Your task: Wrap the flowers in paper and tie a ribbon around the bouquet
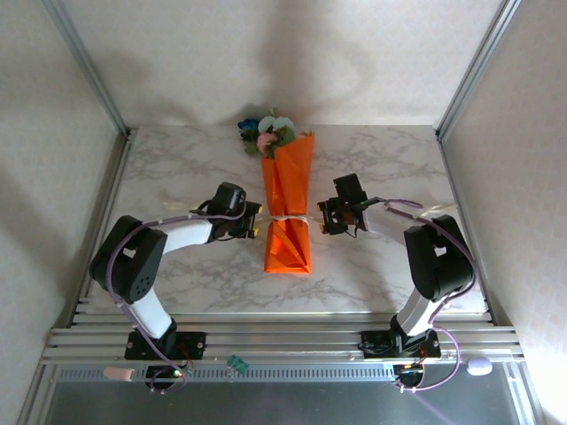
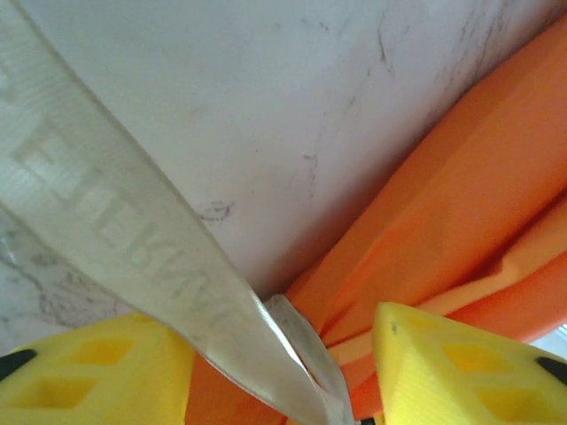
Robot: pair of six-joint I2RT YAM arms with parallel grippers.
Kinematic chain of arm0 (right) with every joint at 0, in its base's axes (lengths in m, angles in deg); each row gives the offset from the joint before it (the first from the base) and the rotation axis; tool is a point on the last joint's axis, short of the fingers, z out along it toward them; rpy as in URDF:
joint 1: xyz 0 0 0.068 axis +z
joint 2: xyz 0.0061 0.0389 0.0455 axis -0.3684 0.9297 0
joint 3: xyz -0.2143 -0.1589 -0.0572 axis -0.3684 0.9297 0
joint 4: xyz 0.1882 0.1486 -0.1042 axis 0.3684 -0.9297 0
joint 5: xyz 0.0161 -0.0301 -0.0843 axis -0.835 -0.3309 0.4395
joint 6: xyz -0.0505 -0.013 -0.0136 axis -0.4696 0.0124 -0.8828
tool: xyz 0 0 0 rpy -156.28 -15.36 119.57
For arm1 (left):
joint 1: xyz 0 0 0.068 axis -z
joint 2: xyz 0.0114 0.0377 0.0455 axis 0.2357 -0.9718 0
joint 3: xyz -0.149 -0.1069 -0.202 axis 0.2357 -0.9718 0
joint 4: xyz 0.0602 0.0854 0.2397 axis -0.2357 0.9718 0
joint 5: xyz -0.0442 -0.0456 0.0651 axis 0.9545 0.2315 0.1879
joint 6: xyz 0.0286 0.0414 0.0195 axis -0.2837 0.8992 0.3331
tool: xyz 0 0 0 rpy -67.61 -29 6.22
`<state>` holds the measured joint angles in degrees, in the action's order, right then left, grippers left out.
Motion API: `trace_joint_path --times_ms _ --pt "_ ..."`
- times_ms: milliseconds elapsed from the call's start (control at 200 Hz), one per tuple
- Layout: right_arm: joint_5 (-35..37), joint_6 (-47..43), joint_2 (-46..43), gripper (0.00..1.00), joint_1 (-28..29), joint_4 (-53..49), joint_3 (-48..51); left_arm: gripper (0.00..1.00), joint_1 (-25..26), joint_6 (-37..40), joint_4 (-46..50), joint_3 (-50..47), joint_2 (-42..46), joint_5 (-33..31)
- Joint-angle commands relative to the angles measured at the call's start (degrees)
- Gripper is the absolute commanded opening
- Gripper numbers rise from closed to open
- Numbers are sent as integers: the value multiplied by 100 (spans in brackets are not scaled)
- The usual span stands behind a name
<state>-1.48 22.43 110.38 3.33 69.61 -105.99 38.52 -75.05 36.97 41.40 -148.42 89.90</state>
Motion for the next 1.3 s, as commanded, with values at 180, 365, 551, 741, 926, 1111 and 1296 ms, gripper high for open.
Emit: trace_joint_path --times_ms 180,365,551,741,926,1111,1296 --pt "29 64 259 16 36 -45 -351 12 -62 195 -135 361 -381 112" --pt "256 -261 101 0 -63 -473 -516 0 -204 749 381 725 -183 -121" --pt "369 -951 -121 0 -519 -794 -633 0 -552 1055 435 588 128 38" --pt "318 -1149 -376 0 -965 -574 -348 0 -1083 1220 333 234 530 106" --pt "182 -1254 -461 0 -1064 -508 -443 0 -1365 1218 279 52 721 185" --pt "81 -1632 -473 0 -875 -701 -1056 0 -1372 1010 -143 -87 741 335" --pt "116 -2044 -507 0 -525 -1091 -1688 0 -1390 1038 -209 -61 787 378"
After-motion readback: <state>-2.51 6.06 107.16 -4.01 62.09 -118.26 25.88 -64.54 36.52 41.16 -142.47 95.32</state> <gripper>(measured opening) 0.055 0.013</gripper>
